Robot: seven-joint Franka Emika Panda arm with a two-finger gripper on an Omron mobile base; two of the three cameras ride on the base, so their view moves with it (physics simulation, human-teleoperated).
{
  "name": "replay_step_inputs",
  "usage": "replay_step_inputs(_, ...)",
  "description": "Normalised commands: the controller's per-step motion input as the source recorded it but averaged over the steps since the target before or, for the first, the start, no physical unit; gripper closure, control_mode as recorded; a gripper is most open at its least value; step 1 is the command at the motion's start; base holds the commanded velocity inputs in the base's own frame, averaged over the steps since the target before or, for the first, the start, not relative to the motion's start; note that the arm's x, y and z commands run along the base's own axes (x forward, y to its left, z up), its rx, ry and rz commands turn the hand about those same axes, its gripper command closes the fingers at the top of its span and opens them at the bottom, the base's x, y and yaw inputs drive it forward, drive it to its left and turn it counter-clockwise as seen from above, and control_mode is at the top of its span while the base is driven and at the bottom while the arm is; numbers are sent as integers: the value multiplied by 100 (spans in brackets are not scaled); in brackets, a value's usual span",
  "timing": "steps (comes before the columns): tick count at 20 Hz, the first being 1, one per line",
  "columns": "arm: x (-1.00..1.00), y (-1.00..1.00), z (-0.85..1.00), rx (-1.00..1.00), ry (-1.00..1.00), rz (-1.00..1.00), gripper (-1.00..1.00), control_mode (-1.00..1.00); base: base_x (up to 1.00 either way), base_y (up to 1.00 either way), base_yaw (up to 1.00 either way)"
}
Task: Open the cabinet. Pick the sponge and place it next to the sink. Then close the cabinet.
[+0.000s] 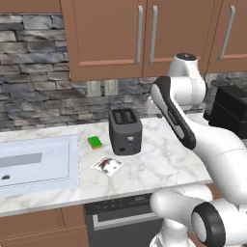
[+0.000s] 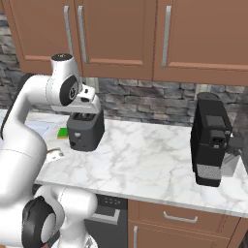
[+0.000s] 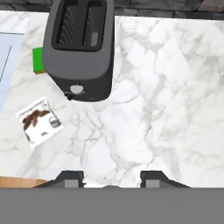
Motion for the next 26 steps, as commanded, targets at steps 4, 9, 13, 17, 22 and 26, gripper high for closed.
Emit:
replay_step_inputs(4,0,0,0,0,-2,-3,-100,-100,0,0,0)
replay_step_inputs(9,-2,-1,0,0,-10,-10,-100,-100,0,0,0)
replay_step_inputs(13,-13,-10,5,0,-13,-16,-100,-100,0,0,0)
replay_step_inputs(17,-17,-28,23,0,-10,-16,-100,-100,0,0,0)
replay_step_inputs(22,-7,-6,23,0,-14,-15,-100,-100,0,0,0)
replay_step_inputs(26,-16,-3,15,0,-13,-2,-100,-100,0,0,0)
